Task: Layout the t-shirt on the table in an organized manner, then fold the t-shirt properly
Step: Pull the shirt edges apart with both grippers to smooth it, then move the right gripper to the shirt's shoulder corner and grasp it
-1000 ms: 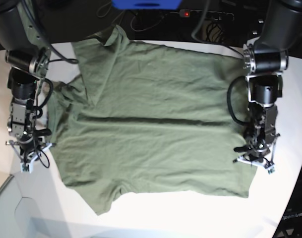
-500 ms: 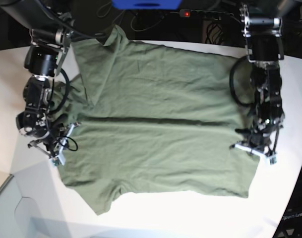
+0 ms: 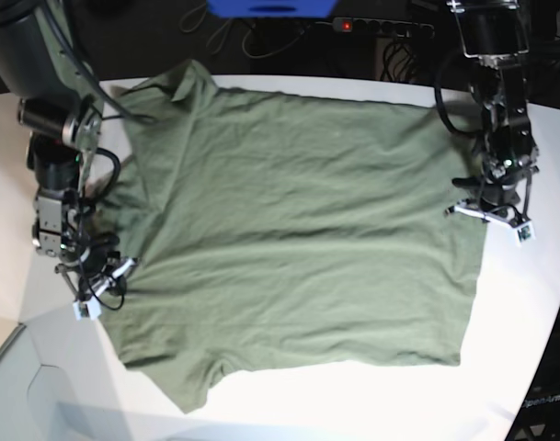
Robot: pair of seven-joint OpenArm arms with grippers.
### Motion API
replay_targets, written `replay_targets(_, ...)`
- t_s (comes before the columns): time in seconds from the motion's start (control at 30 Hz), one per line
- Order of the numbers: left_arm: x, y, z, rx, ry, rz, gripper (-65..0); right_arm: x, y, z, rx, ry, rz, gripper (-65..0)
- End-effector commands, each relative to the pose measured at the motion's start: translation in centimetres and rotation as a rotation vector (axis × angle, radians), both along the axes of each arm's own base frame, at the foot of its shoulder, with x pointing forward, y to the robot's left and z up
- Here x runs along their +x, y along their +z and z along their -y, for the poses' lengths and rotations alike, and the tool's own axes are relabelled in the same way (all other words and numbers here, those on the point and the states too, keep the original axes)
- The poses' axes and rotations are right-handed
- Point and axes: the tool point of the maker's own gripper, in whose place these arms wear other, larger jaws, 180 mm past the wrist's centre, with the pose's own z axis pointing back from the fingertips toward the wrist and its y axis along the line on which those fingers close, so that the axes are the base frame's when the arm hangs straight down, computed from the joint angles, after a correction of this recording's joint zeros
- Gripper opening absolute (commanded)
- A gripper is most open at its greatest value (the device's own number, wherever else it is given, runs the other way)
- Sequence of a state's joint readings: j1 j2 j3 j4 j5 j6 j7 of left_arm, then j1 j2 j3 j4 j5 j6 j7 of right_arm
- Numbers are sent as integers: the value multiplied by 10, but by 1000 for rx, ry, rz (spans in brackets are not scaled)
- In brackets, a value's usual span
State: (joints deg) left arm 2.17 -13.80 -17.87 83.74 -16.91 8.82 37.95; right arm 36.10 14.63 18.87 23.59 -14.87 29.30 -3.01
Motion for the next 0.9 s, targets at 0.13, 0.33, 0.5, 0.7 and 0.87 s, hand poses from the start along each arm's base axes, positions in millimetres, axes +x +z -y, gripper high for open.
replay_targets(0.13, -3, -3, 10, -22, 6, 16, -649, 38, 45, 14, -51, -30, 84, -650)
replay_targets(0.33, -8, -14, 23, -50, 6, -1, -649, 66, 89, 10, -56, -33, 184, -650)
replay_targets(0.5, -9, -47, 11, -73, 45, -89, -649, 55, 106, 21, -155, -38, 199, -650)
replay_targets(0.7, 5, -58, -3, -63, 75, -95, -649, 3, 110, 23, -308, -56, 109, -650)
replay_targets(0.87, 18, -40, 5, -78, 59, -56, -649, -55, 103, -13, -376, 45, 40, -650)
